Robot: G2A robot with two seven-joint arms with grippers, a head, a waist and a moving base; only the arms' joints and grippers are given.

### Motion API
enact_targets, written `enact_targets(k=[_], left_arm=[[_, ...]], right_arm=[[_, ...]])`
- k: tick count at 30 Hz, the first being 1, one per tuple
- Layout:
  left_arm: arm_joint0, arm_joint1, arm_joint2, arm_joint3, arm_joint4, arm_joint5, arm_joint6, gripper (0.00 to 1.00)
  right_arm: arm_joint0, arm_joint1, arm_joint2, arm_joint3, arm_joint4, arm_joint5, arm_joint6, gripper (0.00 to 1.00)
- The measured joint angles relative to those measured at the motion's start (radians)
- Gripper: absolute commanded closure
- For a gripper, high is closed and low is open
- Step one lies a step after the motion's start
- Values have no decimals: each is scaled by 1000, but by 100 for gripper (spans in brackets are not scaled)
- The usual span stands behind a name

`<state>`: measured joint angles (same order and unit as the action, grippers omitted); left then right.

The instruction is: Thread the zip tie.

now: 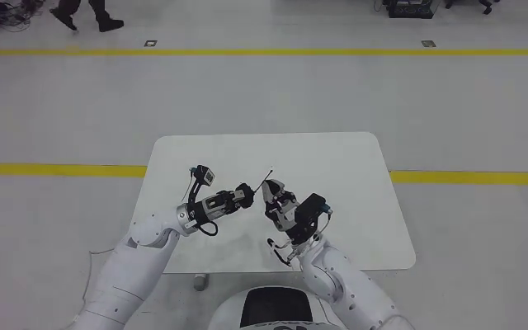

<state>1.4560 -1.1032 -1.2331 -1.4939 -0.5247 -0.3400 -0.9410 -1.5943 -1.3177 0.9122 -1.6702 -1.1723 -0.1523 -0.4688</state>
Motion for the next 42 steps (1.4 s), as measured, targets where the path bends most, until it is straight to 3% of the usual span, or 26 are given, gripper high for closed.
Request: enact_targets(k=[11,24,42], left_arm=[[0,0,0,0,0,0,0,100],[0,0,0,0,0,0,0,100],[0,0,0,0,0,0,0,100]], right_arm=[[-6,0,5,4,-7,-9,22,100],[-30,3,29,-24,-13,-23,-39,100],[-12,-4,12,-1,-9,-36,-15,100]])
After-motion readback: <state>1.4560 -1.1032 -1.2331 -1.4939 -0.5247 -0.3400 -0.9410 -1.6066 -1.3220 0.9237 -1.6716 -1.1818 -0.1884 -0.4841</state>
